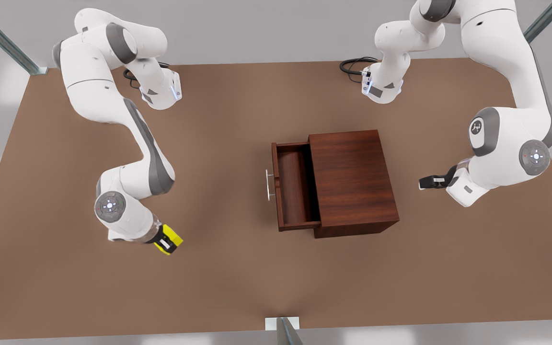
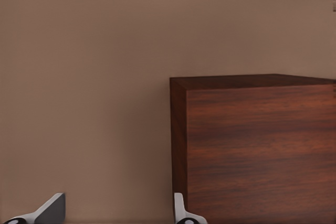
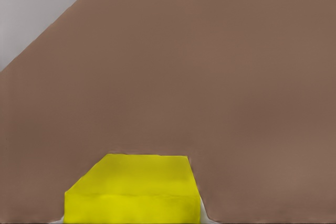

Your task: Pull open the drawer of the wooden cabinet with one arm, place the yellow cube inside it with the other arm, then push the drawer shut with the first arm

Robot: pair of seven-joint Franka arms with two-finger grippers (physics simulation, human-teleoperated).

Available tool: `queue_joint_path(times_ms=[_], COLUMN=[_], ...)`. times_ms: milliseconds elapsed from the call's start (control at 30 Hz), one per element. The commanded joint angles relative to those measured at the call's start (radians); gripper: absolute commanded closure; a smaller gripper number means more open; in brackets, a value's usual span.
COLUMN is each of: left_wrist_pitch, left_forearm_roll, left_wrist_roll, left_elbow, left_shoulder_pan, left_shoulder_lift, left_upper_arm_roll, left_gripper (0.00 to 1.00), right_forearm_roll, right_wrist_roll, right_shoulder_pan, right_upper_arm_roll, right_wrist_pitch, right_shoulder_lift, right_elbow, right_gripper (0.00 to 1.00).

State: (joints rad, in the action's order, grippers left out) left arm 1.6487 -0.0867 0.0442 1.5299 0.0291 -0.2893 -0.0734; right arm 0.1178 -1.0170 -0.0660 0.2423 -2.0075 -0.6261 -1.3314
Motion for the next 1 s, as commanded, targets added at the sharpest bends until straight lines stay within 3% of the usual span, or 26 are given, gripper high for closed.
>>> queue_joint_path(times_ms=[0,467,967], left_wrist_pitch=[0.0,0.0,-0.001], left_forearm_roll=[0.001,0.001,0.002], left_wrist_roll=[-0.029,-0.029,-0.027], left_elbow=[0.0,0.0,0.007], left_shoulder_pan=[0.0,0.0,0.0], left_shoulder_lift=[0.001,0.001,0.002], left_upper_arm_roll=[0.0,0.0,0.0], left_gripper=[0.0,0.0,0.0], right_forearm_roll=[0.002,-0.021,-0.018], right_wrist_roll=[-0.294,-0.888,-1.042], right_shoulder_pan=[-0.047,-0.463,-0.617], right_upper_arm_roll=[0.003,0.015,0.012], right_wrist_pitch=[0.233,0.25,0.191], right_shoulder_lift=[0.0,-0.099,-0.242], right_elbow=[0.052,0.277,0.432], right_gripper=[0.45,0.45,0.45])
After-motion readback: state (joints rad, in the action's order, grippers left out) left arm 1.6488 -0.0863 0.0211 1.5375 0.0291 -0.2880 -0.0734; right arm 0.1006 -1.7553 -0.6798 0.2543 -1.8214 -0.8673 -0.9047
